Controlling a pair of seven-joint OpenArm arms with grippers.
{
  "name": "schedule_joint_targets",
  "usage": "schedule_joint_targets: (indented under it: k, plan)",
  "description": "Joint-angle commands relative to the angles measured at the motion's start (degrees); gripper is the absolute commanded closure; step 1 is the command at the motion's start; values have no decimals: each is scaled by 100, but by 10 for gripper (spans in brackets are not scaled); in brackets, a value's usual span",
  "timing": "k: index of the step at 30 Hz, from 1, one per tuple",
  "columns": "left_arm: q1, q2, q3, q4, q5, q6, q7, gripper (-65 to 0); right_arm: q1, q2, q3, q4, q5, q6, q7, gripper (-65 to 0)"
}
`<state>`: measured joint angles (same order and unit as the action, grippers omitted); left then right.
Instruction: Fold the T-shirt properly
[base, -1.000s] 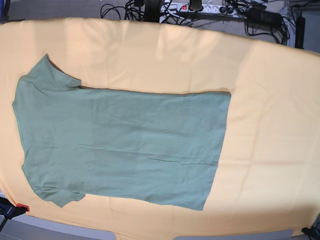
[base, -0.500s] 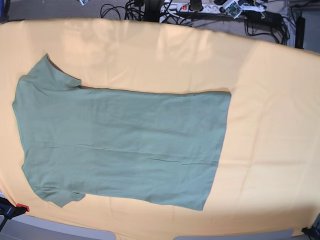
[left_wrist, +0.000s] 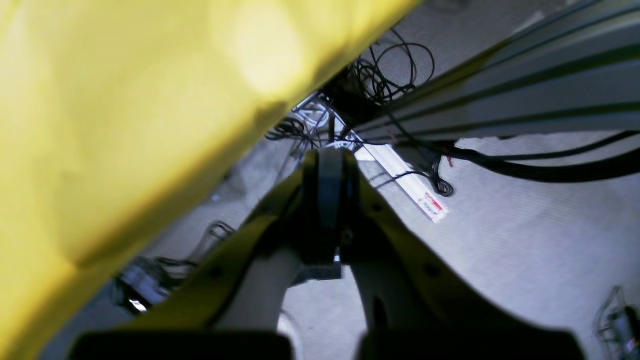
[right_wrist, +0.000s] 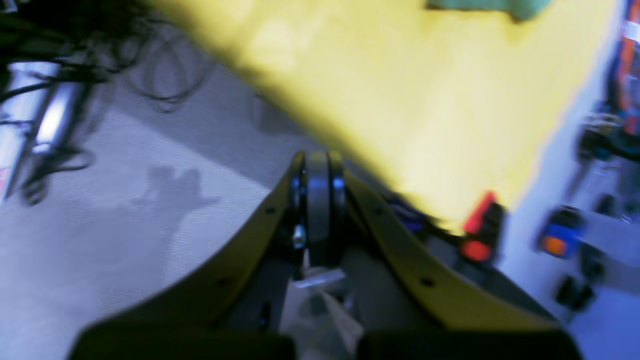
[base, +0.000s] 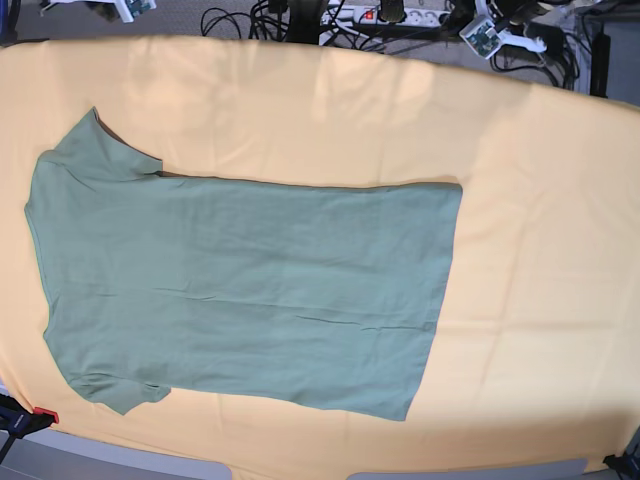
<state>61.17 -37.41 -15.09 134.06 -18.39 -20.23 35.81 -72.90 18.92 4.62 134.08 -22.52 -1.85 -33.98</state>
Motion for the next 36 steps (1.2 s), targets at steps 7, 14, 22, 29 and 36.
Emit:
schedule_joint_targets:
  k: [7, 14, 22, 29, 36]
  plan:
    - [-813, -531, -37, 94, 201, 68, -240, 0, 946, 105, 1228, 92, 592, 999, 494, 0]
    - [-1766, -979, -35, 94, 203, 11, -511, 0, 1947, 127, 1803, 92, 1853, 2037, 595, 0]
    - [-3198, -1801, 249, -951, 83, -621, -1495, -35, 2321, 125, 1799, 92, 2321, 2752, 743, -12]
    - [-4675, -2715, 1971, -1720, 726, -608, -1989, -375, 2293, 109, 1797, 92, 2450, 2736, 741, -320]
    - [-6568, -2918, 4339, -2343, 1606, -282, -2302, -375, 2293, 109, 1797, 92, 2553, 2684, 743, -319]
